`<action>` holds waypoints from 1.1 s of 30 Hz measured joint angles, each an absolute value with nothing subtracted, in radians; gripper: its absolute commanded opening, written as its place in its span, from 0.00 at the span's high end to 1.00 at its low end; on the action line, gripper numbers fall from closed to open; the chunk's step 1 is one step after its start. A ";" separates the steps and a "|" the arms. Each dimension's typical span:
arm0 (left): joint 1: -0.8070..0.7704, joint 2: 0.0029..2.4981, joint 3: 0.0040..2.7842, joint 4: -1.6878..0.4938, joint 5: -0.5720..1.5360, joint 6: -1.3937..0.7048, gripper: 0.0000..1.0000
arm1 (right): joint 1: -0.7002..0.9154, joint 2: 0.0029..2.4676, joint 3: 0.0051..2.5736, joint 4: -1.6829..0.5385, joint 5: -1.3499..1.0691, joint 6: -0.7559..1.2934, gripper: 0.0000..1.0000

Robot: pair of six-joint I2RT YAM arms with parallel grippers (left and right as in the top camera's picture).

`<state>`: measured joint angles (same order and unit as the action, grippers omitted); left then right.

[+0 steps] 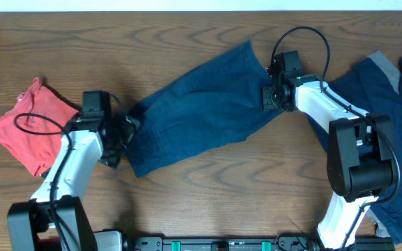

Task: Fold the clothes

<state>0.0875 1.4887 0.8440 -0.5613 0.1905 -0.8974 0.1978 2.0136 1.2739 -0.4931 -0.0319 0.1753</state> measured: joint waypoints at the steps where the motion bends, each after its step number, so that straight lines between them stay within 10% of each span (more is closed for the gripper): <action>1: 0.099 1.479 0.845 -0.514 0.194 -0.886 0.01 | 0.198 2.014 1.274 -0.493 -0.032 0.175 0.46; 33: 0.123 1.465 0.714 -0.462 0.242 -0.698 0.01 | 0.198 2.013 1.274 -0.504 -0.031 0.175 0.42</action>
<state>0.1226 1.4647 0.7139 -0.4622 0.2424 -0.6983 0.1978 2.0129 1.2743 -0.5037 -0.0311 0.1753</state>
